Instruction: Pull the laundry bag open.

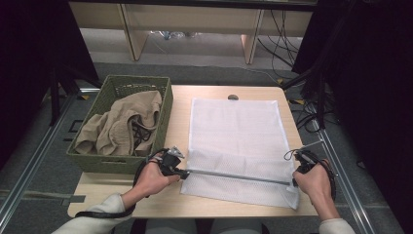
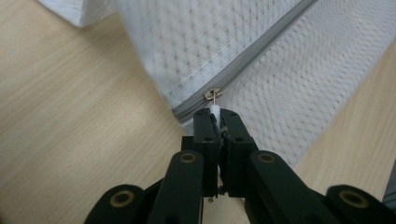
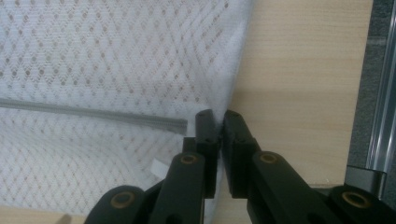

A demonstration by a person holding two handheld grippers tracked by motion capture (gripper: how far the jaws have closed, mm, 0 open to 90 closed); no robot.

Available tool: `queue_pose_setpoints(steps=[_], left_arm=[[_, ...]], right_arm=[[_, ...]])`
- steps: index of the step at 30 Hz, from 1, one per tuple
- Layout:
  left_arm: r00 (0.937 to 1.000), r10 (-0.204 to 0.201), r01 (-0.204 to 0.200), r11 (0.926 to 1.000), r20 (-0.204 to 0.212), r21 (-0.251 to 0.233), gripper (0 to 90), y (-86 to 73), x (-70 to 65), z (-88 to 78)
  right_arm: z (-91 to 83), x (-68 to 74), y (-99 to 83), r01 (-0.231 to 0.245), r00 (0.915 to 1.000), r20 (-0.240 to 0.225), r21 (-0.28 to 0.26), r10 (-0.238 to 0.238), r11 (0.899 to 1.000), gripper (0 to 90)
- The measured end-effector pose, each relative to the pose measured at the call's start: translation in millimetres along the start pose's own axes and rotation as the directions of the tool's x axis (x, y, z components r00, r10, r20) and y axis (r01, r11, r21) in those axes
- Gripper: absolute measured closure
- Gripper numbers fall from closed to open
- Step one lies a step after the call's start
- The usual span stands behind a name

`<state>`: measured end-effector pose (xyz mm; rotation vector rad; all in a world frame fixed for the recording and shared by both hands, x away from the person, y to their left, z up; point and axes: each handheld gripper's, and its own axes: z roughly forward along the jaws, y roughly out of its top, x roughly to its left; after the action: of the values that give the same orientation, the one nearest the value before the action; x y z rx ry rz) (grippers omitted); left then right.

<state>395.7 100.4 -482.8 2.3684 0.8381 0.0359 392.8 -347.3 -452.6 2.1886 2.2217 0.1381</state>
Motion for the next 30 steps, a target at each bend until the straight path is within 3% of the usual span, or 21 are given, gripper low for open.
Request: queue_pose_setpoints(steps=[1, 2, 4, 5, 6, 8, 9, 11, 12, 13, 15, 16, 17, 18, 20, 23, 24, 27, 28, 29, 30], left_arm=[[1.0000, 0.000, 0.000, 1.0000, -0.004, 0.000, 86.4, -0.5, -1.6, 0.3], [0.9995, 0.027, -0.026, 0.9995, -0.015, 0.017, 86.4, -0.5, -3.0, -0.2], [0.9993, 0.026, -0.026, 0.9996, -0.026, 0.010, 86.4, -0.9, -4.7, 0.6], [0.9994, -0.026, 0.025, 0.9992, -0.024, -0.030, 86.4, -1.4, -7.7, 3.1], [0.9995, 0.008, -0.007, 0.9999, -0.030, 0.008, 86.4, -1.0, -5.0, 0.6], [0.9992, 0.013, -0.012, 0.9997, -0.038, 0.021, 86.4, -0.8, -4.2, 0.0], [0.9993, 0.011, -0.010, 0.9997, -0.034, 0.021, 86.4, -0.8, -3.6, -0.1], [0.9993, -0.010, 0.010, 0.9998, -0.036, 0.015, 86.4, -1.5, -3.5, 0.3], [0.9984, -0.037, 0.037, 0.9993, -0.044, -0.007, 86.4, -2.1, -5.1, 2.2], [0.9991, 0.001, 0.000, 0.9996, -0.043, 0.028, 86.4, -2.1, -2.8, 0.4], [0.9991, -0.003, 0.004, 0.9996, -0.042, 0.027, 86.4, -2.9, -3.9, 0.3], [0.9989, -0.002, 0.003, 0.9997, -0.046, 0.026, 86.4, -3.2, -4.1, 0.4], [0.9990, 0.005, -0.004, 0.9995, -0.043, 0.031, 86.4, -3.6, -3.3, -0.1], [0.9990, -0.007, 0.008, 0.9997, -0.045, 0.022, 86.4, -3.9, -4.3, 0.6], [0.9982, -0.034, 0.034, 0.9994, -0.049, 0.006, 86.4, -4.8, -6.6, 2.4], [0.9986, -0.005, 0.007, 0.9993, -0.052, 0.036, 86.4, -5.9, -5.6, 0.9], [0.9987, 0.005, -0.003, 0.9994, -0.052, 0.036, 86.3, -6.1, -5.2, 0.8], [0.9979, -0.020, 0.021, 0.9996, -0.062, 0.016, 86.1, -7.5, -6.6, 3.3], [0.9980, -0.017, 0.018, 0.9997, -0.061, 0.015, 86.0, -7.8, -6.8, 3.3], [0.9979, 0.003, -0.001, 0.9995, -0.065, 0.033, 85.9, -7.7, -6.2, 2.4], [0.9975, 0.010, -0.008, 0.9992, -0.070, 0.039, 85.9, -7.7, -6.7, 2.3]], right_arm=[[0.8, 1.4, -0.3, -0.026, 0.9997, 0.003, -0.006, 0.026, 1.000, 86.8], [0.4, -0.7, 0.5, 0.002, 1.0000, 0.004, 0.016, -0.002, 1.000, 86.7], [0.5, 1.9, 1.1, -0.030, 0.9995, 0.008, 0.022, 0.030, 0.999, 86.8], [1.5, -0.1, 0.2, -0.001, 1.0000, 0.010, 0.004, 0.001, 1.000, 86.8], [0.7, 2.6, 0.4, -0.038, 0.9992, 0.015, 0.023, 0.038, 0.999, 86.8], [0.9, 4.5, 1.1, -0.080, 0.9967, 0.011, 0.018, 0.080, 0.997, 86.8], [3.2, -1.7, 1.5, -0.014, 0.9998, 0.014, -0.002, 0.014, 1.000, 86.8], [2.7, -2.0, 1.1, -0.036, 0.9993, -0.004, 0.000, 0.036, 0.999, 86.8], [3.4, -3.9, 1.5, -0.018, 0.9998, 0.002, -0.003, 0.018, 1.000, 86.8], [3.2, -2.4, 1.3, -0.032, 0.9994, 0.012, -0.008, 0.032, 0.999, 86.8], [4.0, -5.7, 1.9, -0.031, 0.9994, 0.013, 0.003, 0.031, 1.000, 86.8], [2.0, -1.9, 1.8, -0.092, 0.9956, 0.023, 0.025, 0.091, 0.995, 86.7], [2.2, -3.1, 1.2, -0.083, 0.9965, 0.012, 0.020, 0.082, 0.996, 86.7], [2.9, -8.6, 1.1, -0.008, 0.9999, 0.014, 0.026, 0.008, 1.000, 86.8], [4.8, -5.2, 1.5, -0.032, 0.9994, 0.016, 0.014, 0.032, 0.999, 86.7], [5.9, -2.8, 2.6, -0.030, 0.9995, 0.015, 0.023, 0.029, 0.999, 86.7], [5.9, 2.4, 0.8, -0.081, 0.9965, 0.024, 0.006, 0.080, 0.997, 86.7], [5.7, 1.8, 1.6, -0.048, 0.9987, 0.018, 0.011, 0.048, 0.999, 86.7], [6.0, 0.6, 0.8, -0.016, 0.9997, 0.017, 0.009, 0.016, 1.000, 86.6], [5.3, 3.5, 0.6, -0.040, 0.9987, 0.031, 0.028, 0.039, 0.999, 86.6], [6.8, 6.9, 0.5, -0.080, 0.9966, 0.019, 0.004, 0.080, 0.997, 86.5]])
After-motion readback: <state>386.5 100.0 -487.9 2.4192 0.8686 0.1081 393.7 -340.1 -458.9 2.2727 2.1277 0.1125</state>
